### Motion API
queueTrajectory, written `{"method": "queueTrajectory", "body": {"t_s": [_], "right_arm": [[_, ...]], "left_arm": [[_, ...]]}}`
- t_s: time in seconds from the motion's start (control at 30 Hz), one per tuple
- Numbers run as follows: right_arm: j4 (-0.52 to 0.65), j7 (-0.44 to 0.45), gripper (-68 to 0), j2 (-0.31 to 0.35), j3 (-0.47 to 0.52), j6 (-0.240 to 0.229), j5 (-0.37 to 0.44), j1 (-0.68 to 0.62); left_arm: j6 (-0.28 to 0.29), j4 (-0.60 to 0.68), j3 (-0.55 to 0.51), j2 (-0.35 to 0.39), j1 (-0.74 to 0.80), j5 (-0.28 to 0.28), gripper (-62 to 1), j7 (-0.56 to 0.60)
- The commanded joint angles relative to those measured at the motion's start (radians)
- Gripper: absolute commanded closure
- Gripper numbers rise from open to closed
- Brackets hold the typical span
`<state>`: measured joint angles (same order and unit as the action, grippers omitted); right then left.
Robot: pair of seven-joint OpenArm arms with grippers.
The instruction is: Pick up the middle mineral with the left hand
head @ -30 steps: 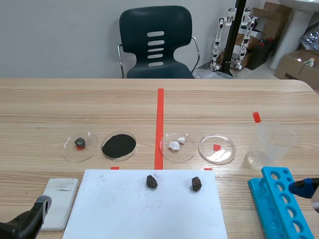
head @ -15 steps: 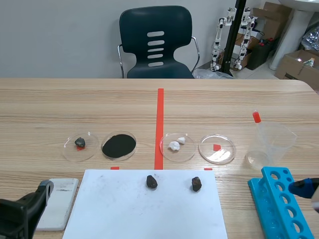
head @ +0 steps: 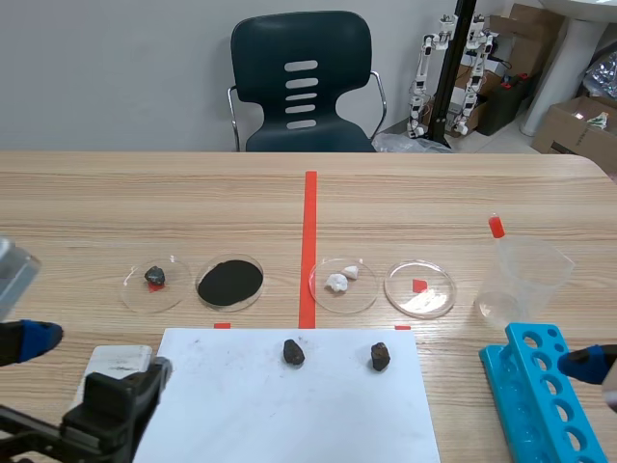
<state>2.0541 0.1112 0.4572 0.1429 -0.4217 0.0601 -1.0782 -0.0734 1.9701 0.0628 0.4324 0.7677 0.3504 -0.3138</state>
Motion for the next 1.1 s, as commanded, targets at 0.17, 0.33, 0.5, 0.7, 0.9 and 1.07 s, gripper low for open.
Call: {"method": "queueTrajectory", "body": {"t_s": [0.17,0.33,0.5,0.7,0.9,1.07], "right_arm": [[0.019,0.014,-65.7,0.005,0.008,0.007,0.010,0.003],[0.019,0.014,-65.7,0.005,0.008,0.007,0.010,0.003],[0.019,0.014,-65.7,0.005,0.008,0.007,0.010,0.003],[0.019,0.014,-65.7,0.005,0.008,0.007,0.010,0.003],[0.019,0.015,-65.7,0.005,0.008,0.007,0.010,0.003],[0.019,0.014,-65.7,0.005,0.008,0.007,0.010,0.003]], "left_arm": [[0.002,-0.016,0.124,-0.008,-0.198,0.017,-62.3,-0.274],[0.005,-0.089,0.193,-0.052,-0.319,0.016,-62.3,-0.380],[0.010,-0.174,0.233,-0.122,-0.433,-0.033,-62.3,-0.395],[0.010,-0.261,0.254,-0.217,-0.531,-0.110,-62.3,-0.436],[-0.027,-0.374,0.275,-0.283,-0.619,-0.108,-62.3,-0.469],[-0.193,-0.474,0.325,-0.307,-0.686,-0.102,-62.3,-0.495]]}}
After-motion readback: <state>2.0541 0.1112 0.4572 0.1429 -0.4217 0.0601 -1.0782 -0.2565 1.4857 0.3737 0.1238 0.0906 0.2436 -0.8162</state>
